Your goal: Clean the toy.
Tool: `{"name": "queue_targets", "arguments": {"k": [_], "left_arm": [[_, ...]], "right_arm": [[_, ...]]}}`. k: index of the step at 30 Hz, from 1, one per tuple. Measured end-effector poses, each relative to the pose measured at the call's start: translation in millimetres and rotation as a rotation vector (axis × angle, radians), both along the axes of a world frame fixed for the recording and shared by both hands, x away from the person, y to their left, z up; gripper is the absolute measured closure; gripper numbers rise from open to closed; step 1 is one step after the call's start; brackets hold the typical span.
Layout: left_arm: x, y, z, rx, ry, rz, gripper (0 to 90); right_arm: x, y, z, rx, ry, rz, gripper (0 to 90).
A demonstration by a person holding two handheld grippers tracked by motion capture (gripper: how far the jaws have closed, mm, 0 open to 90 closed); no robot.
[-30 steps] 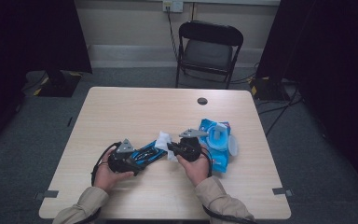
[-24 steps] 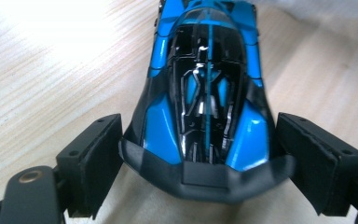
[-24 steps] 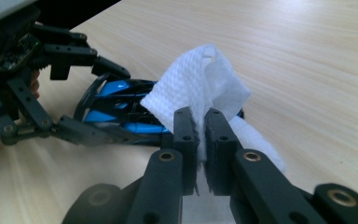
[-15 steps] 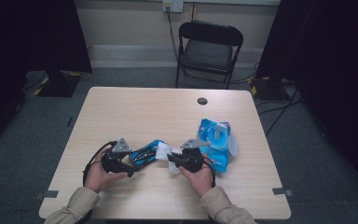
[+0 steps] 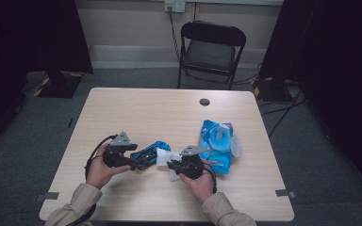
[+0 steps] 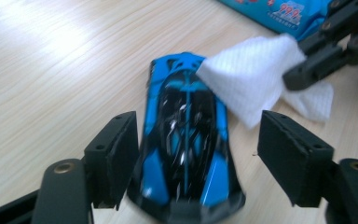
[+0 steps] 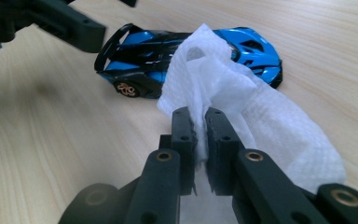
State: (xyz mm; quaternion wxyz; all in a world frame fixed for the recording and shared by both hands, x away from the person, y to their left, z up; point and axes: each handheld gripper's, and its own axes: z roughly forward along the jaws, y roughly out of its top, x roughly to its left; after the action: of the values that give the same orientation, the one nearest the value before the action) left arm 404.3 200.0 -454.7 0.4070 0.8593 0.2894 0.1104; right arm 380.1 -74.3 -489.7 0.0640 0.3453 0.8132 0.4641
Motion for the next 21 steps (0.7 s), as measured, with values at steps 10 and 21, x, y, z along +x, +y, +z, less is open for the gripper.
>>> {"name": "queue_targets", "arguments": {"k": [10,21], "left_arm": [[23.2,-23.0,-9.8,0.031,0.034,0.002,35.9],[29.0,-30.3,-16.7,0.052,0.063,0.015,43.0]], "right_arm": [[-10.5,4.2,4.8,-0.045,-0.022,0.017,58.8],[-2.4,-2.9,5.5,-0.022,0.018,-0.082,40.0]]}}
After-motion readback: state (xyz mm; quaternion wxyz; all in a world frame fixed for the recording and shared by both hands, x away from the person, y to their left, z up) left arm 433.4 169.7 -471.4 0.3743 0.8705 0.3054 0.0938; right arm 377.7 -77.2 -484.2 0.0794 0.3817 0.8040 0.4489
